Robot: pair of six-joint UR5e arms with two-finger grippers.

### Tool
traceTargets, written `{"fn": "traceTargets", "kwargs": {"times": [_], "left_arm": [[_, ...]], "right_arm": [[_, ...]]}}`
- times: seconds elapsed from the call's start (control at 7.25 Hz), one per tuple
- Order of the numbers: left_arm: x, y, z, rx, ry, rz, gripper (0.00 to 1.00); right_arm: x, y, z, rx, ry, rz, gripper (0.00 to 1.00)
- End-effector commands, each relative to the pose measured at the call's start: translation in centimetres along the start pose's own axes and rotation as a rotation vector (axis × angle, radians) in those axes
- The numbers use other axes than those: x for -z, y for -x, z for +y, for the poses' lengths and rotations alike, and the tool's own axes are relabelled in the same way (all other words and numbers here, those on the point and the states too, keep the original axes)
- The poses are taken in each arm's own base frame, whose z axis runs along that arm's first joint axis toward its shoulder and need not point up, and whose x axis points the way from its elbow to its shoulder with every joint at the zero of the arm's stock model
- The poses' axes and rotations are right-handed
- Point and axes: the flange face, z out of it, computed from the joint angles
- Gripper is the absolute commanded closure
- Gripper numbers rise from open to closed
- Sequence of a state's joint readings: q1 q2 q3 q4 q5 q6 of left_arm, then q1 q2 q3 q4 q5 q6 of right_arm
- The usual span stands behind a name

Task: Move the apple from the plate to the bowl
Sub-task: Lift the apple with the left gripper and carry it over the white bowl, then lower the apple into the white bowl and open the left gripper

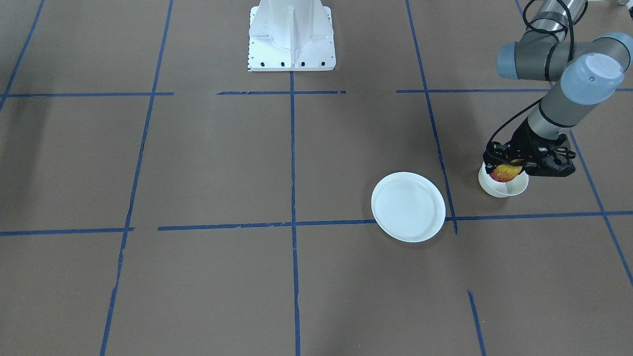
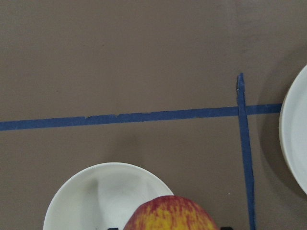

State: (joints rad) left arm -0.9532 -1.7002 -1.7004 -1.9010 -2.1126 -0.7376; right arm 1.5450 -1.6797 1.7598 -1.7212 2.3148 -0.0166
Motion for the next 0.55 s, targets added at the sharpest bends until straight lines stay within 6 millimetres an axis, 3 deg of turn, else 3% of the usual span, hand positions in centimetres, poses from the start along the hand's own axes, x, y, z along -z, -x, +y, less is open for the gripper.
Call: {"fn": "traceTargets", "kwargs": {"times": [0.0, 0.14, 0.28, 0.41], "left_arm": [[-1.4, 1.5, 0.2, -0.006, 0.004, -0.021, 1.0], [-1.9, 2.5, 0.8, -0.008, 0.002, -0.017, 1.0], [-2.1, 2.7, 0.6, -0.024, -0.003, -0.014, 0.33], [-1.9, 3.2, 0.5, -0.034, -0.007, -0.017, 0.0]], "right_arm": [[0.0, -0.1, 0.0, -0.002, -0.001, 0.0, 0.0], [0.0, 0.0, 0.0, 0.0, 0.0, 0.0, 0.0], [0.0, 0.0, 0.0, 0.0, 0.0, 0.0, 0.0], [0.0, -0.1, 0.0, -0.001, -0.001, 0.0, 0.0]]}}
